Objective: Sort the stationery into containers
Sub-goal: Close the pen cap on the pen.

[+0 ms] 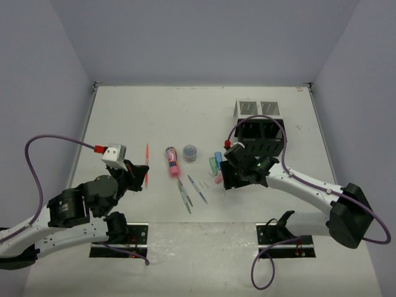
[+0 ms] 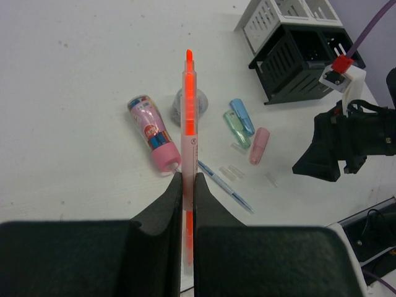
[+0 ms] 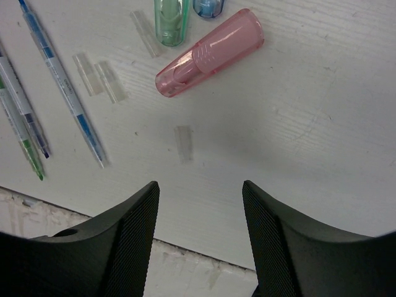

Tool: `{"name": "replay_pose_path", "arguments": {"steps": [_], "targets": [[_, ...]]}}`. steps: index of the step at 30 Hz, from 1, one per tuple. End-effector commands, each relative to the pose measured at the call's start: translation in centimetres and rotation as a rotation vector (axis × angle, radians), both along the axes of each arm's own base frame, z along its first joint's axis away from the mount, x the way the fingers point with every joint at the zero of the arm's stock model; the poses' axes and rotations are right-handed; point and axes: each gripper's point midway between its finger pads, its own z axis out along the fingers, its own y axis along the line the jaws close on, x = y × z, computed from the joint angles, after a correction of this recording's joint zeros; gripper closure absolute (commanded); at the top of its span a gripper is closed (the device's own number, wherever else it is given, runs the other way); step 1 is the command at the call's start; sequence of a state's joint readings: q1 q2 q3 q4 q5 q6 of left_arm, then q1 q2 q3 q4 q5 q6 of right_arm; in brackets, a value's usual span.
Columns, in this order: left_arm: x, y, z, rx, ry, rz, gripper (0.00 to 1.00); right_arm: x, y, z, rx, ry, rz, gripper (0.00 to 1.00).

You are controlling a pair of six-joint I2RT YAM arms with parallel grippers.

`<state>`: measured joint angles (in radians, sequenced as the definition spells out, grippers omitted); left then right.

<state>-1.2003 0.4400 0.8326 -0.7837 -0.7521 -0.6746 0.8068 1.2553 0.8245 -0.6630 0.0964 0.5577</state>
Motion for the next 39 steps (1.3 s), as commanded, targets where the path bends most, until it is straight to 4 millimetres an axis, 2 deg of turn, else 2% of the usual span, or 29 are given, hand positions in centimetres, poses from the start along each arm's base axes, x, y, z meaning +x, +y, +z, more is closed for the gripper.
{"name": "replay_pose_path", "arguments": {"steps": [1, 8, 11, 14, 18, 22, 24, 25, 29, 36, 39], "targets": [[0.0, -0.4, 1.0, -0.023, -0.035, -0.025, 1.00, 1.9, 1.2, 2.5, 0.041, -0.099, -0.027, 0.41], [0.2, -0.2, 0.9, -0.011, -0.030, -0.007, 1.00, 2.7, 2.0, 3.5, 0.054, -0.128, 0.010, 0.42], [0.2, 0.3, 0.9, -0.017, -0.027, 0.011, 1.00, 3.5, 2.4, 3.5, 0.032, -0.135, 0.021, 0.45], [0.1, -0.1, 0.6, -0.012, -0.016, -0.003, 1.00, 4.4, 3.4, 4.0, 0.014, -0.155, 0.085, 0.54], [0.4, -0.7, 0.2, 0.027, -0.013, -0.005, 1.00, 5.6, 4.3, 3.8, -0.030, -0.160, 0.146, 0.55], [0.3, -1.5, -0.5, 0.051, 0.002, -0.031, 1.00, 6.0, 5.5, 2.9, -0.039, -0.128, 0.186, 0.55], [0.3, -1.7, -0.6, 0.057, 0.004, -0.038, 1.00, 5.9, 6.0, 1.5, -0.054, -0.080, 0.206, 0.55], [0.3, -1.7, -0.7, 0.061, 0.004, -0.037, 1.00, 6.1, 6.3, 1.8, -0.047, -0.087, 0.207, 0.55], [0.3, -1.5, -0.5, 0.052, 0.000, -0.035, 1.00, 6.4, 7.1, 0.0, -0.093, -0.038, 0.229, 0.63], [0.2, -1.1, 0.0, 0.017, -0.012, -0.029, 1.00, 7.3, 8.3, -0.6, -0.092, -0.046, 0.247, 0.63], [0.2, -1.1, -0.2, 0.024, -0.007, -0.027, 1.00, 7.7, 8.8, -0.9, -0.103, -0.038, 0.259, 0.66]]}}
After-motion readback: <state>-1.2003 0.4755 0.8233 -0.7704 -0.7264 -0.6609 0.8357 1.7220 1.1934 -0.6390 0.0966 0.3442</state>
